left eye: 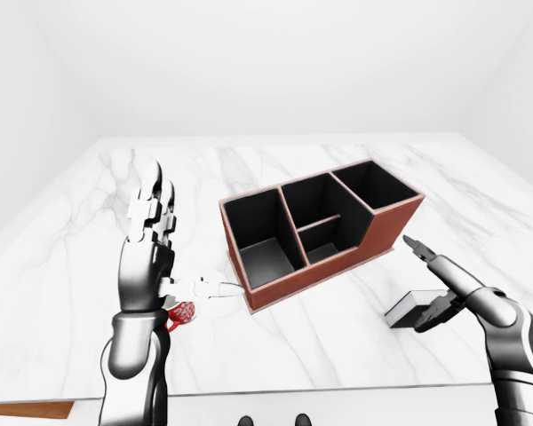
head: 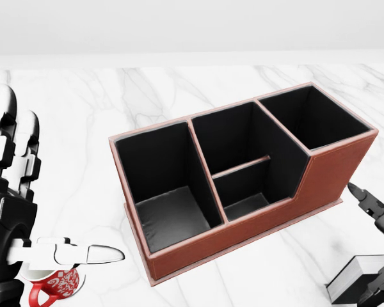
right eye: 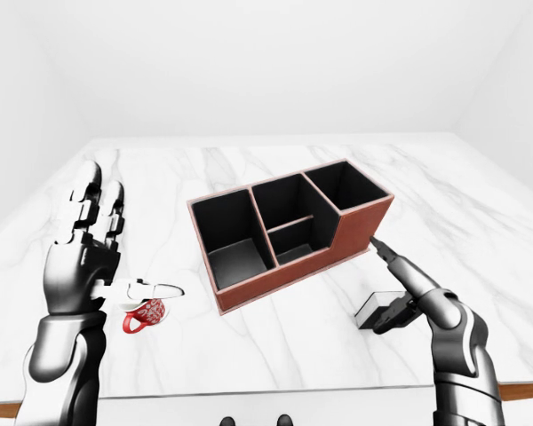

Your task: Pick up the book and place it in the back compartment of the caddy.

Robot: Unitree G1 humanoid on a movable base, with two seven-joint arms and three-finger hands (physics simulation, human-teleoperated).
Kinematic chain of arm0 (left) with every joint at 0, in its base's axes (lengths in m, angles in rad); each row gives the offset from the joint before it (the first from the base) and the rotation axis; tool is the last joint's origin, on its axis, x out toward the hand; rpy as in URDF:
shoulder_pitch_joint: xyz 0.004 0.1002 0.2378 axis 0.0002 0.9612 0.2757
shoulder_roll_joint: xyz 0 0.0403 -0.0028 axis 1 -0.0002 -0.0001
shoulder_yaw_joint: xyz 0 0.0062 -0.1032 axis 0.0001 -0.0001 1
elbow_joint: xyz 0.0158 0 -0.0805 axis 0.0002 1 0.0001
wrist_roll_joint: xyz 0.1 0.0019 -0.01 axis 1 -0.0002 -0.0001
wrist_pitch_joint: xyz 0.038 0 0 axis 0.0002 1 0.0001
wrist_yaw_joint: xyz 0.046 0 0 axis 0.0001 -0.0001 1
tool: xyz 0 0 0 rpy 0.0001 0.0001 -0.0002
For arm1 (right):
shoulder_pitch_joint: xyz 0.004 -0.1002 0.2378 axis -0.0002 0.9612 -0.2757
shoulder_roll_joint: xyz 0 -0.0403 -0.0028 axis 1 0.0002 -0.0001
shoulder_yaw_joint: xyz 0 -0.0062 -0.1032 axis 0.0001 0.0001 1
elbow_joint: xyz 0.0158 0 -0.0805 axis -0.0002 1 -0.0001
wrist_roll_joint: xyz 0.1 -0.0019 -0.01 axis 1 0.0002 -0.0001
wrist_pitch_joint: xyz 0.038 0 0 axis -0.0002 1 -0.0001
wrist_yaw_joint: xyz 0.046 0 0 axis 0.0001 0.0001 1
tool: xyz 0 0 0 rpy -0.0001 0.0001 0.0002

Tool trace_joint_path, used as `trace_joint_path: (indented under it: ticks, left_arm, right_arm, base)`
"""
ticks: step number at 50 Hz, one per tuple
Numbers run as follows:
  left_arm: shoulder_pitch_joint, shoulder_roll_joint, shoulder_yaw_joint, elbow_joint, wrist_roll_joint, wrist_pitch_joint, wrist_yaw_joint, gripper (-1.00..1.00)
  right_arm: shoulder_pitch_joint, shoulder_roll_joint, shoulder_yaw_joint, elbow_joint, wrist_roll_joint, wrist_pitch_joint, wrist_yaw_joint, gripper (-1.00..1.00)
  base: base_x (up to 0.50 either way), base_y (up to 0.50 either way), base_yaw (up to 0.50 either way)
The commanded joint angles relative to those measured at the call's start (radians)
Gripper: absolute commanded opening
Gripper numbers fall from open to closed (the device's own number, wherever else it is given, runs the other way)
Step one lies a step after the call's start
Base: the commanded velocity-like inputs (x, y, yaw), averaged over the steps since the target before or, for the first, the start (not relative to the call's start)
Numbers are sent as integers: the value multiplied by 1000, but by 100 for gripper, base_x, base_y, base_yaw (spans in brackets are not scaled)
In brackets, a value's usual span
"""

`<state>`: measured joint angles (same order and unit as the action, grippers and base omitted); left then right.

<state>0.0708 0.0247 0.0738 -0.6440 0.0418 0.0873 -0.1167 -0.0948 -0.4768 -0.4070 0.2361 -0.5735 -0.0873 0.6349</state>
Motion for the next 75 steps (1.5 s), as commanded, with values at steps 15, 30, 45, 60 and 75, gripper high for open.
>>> trace_joint_path:
  ticks: [15,30,45,60,75]
  left_arm:
    - [-2,0,-2,14,0,0,1,100]
    - [-1,0,-4,4,1,0,0,100]
    - [-2,0,-5,11,2,0,1,100]
    - [1,0,-7,14,1,0,1,100]
    - [-1,0,-7,20,1,0,2,100]
  right_arm:
    - [-19,-13,8,31,-50,0,-35,100]
    - [-43,-30,35,109,-128,0,-128,100]
    - [-69,-61,84,207,-212,0,-258,100]
    - [-21,-38,75,130,-207,0,-228,50]
    - [-13,-20,49,82,-168,0,-176,-100]
  base:
    - [0,0,0]
    - [0,0,0]
    - [0,0,0]
    - [0,0,0]
    - [0,0,0]
